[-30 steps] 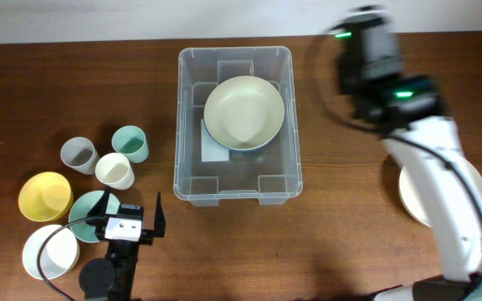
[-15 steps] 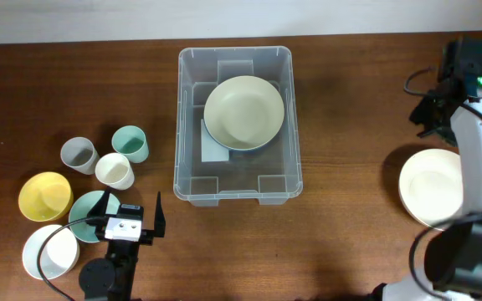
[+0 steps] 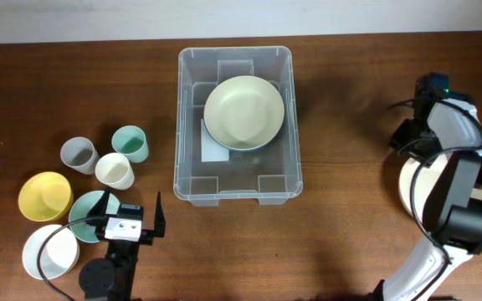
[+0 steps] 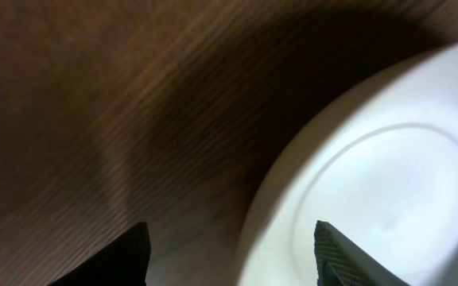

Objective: Pack container
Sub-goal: 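Grip the cream bowl rim and place it onto the teal plate, then open the right gripper and retract it to the right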

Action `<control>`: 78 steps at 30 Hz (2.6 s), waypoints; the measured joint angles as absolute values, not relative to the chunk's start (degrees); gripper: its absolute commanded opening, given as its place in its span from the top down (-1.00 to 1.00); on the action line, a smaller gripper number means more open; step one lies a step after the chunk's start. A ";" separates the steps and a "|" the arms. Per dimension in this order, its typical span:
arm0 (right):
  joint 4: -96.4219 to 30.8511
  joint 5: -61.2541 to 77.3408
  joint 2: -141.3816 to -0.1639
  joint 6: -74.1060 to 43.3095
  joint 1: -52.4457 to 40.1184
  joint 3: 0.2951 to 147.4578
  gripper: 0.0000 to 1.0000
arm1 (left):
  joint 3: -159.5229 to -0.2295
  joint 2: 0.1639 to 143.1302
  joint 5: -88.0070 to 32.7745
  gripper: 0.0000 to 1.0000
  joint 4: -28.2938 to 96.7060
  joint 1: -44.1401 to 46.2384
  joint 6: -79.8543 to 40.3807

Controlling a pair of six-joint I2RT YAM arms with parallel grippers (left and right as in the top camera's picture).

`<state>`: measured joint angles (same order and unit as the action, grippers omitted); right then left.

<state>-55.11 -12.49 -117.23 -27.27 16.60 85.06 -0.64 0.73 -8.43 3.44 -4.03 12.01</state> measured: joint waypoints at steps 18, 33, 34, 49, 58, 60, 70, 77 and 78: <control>-54.33 -12.36 -119.22 -28.69 16.58 85.03 0.92 | -0.64 0.73 -8.43 -0.99 3.44 -4.03 12.01; -53.21 -12.27 -110.15 -2.00 -2.72 100.01 0.93 | -0.64 0.73 -8.43 -0.99 3.44 -4.03 12.03; -53.01 -12.27 -108.60 0.93 -5.98 102.35 0.93 | -0.64 0.73 -8.43 -0.99 3.44 -4.03 12.03; -46.02 -4.51 -108.40 34.74 -36.60 108.90 0.92 | -0.64 0.73 -8.43 -0.99 3.44 -4.03 12.01; -47.64 0.36 -117.14 36.29 -36.07 108.84 0.84 | -0.64 0.73 -8.43 -0.99 3.44 -4.03 12.01; -47.66 0.38 -117.40 36.38 -36.07 108.84 0.36 | -0.64 0.73 -8.43 -0.99 3.44 -4.03 12.03; -47.62 -1.08 -117.38 36.34 -36.07 108.86 0.31 | -0.64 0.73 -8.43 -0.99 3.44 -4.03 12.01; -46.92 -16.08 -114.41 23.49 -33.28 108.86 -0.11 | -0.64 0.73 -8.40 -0.99 3.44 -4.03 12.03; -47.03 -16.84 -113.16 20.53 -31.90 108.86 -0.43 | -0.64 0.73 -8.43 -0.99 3.44 -4.03 12.01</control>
<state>-47.03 -16.84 -113.16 20.53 -31.90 108.86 -0.64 0.73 -8.43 3.44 -4.03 12.01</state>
